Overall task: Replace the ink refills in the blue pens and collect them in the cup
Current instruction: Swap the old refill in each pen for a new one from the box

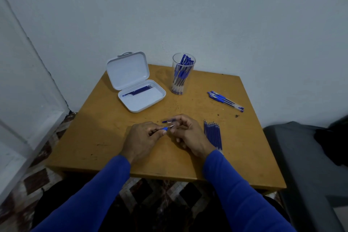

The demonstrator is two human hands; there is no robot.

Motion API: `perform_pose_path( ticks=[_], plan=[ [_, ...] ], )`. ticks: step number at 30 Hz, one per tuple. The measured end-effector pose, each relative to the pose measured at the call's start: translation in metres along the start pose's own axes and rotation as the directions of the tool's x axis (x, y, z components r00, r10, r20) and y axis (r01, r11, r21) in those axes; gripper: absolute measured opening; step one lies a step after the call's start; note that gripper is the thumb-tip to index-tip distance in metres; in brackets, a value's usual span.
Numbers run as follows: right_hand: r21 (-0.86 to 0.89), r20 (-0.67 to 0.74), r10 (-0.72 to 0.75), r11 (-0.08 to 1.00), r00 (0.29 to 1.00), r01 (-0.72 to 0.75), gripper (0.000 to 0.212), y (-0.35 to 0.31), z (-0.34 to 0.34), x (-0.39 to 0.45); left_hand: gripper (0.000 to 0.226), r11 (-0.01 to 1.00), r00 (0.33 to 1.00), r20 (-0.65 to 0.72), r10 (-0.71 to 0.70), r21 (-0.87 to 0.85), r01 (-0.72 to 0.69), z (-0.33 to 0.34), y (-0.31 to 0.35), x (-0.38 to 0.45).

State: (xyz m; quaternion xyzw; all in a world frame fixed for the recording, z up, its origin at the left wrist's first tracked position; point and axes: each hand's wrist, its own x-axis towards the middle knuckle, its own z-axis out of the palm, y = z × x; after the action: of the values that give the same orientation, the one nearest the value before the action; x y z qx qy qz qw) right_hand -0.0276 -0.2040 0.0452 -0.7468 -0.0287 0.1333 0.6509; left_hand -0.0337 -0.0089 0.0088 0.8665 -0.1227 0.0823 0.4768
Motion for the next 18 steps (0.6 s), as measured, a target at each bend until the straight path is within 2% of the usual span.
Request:
perform_pose_path(
  ticks=[2, 7, 11, 14, 16, 18],
  plan=[
    [0.017, -0.01, 0.021, 1.0, 1.0, -0.021, 0.025, -0.001, 0.0, 0.0, 0.017, 1.0, 1.0, 0.005, 0.002, 0.009, -0.002, 0.0, 0.001, 0.0],
    [-0.11, -0.063, 0.045, 0.993, 0.997, -0.052, 0.014, -0.002, 0.004, 0.001, 0.016, 1.0, 1.0, 0.007, 0.005, 0.005, -0.005, -0.001, 0.0, -0.001],
    [0.021, -0.08, 0.039, 0.999, 0.996, -0.037, 0.011, 0.001, 0.0, 0.002, 0.013, 1.0, 1.0, 0.0, -0.01, -0.002, 0.01, 0.0, 0.001, 0.0],
    [0.065, -0.185, 0.065, 0.996, 0.981, -0.054, 0.009, 0.002, 0.001, 0.005, 0.015, 1.0, 1.0, -0.007, -0.004, 0.018, 0.004, 0.0, 0.001, 0.0],
    [-0.045, -0.311, 0.059, 0.996, 0.948, -0.076, 0.005, 0.003, 0.003, 0.008, 0.016, 1.0, 1.0, -0.01, 0.0, 0.023, 0.0, 0.0, 0.0, 0.0],
    [-0.219, -0.41, -0.007, 0.971, 0.912, -0.091, 0.005, 0.002, 0.004, 0.011, 0.016, 1.0, 1.0, -0.009, 0.004, 0.022, -0.004, 0.001, -0.001, 0.001]
  ],
)
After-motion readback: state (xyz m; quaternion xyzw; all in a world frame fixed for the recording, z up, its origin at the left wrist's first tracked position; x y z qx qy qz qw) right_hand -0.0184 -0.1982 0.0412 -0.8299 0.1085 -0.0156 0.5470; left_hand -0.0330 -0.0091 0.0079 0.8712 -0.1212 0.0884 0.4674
